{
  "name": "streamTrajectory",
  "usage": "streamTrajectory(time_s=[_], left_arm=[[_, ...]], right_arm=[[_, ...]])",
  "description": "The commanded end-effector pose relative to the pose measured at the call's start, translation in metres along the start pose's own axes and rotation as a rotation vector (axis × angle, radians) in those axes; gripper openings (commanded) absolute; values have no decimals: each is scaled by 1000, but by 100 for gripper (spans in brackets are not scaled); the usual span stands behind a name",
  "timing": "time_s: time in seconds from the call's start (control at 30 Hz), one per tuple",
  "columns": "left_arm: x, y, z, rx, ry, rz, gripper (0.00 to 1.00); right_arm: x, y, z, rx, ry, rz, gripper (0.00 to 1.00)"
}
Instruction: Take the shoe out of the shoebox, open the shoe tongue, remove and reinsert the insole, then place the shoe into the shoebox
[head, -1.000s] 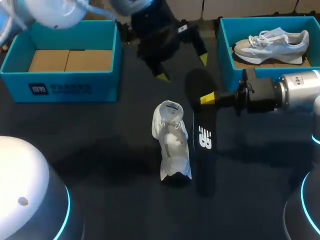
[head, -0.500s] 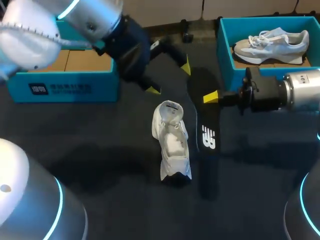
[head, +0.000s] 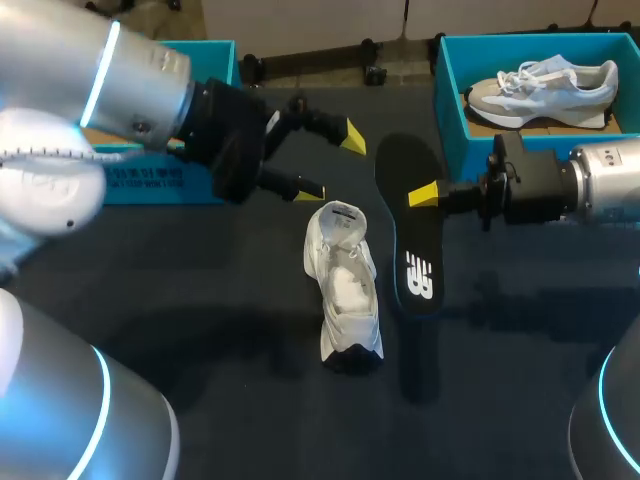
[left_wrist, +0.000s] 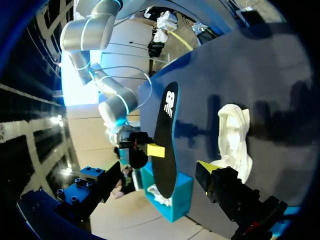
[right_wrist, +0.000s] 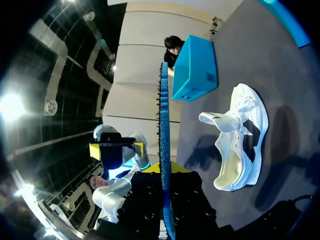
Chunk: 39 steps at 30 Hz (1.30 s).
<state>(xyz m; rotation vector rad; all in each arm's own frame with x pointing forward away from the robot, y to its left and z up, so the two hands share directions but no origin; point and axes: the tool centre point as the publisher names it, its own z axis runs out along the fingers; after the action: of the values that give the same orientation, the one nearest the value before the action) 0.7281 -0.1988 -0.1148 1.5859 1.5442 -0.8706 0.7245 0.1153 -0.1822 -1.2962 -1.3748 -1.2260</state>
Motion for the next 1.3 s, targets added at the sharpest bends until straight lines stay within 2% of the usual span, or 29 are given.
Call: streamTrajectory(time_s=[0.03,0.33,0.8,0.9,1.1,1.3], left_arm=[[9,-7,-2,-2,-568,37,100],[19,-10,3,-65,-638,67,100],[19,-10,3,-65,-638,67,100],[30,-8,10,-51,-581,63,100],[44,0,21,-65,-559,71,100],[43,8,36,-89,-590,59,100]], right_arm=[[5,-3,-1,-2,-9,3,0],[8,-5,-4,-1,-16,3,0],[13,-2,-1,17,-14,10,0],[14,-3,0,16,-15,10,0],[17,-7,10,5,-19,9,0],[17,-11,24,1,-5,10,0]])
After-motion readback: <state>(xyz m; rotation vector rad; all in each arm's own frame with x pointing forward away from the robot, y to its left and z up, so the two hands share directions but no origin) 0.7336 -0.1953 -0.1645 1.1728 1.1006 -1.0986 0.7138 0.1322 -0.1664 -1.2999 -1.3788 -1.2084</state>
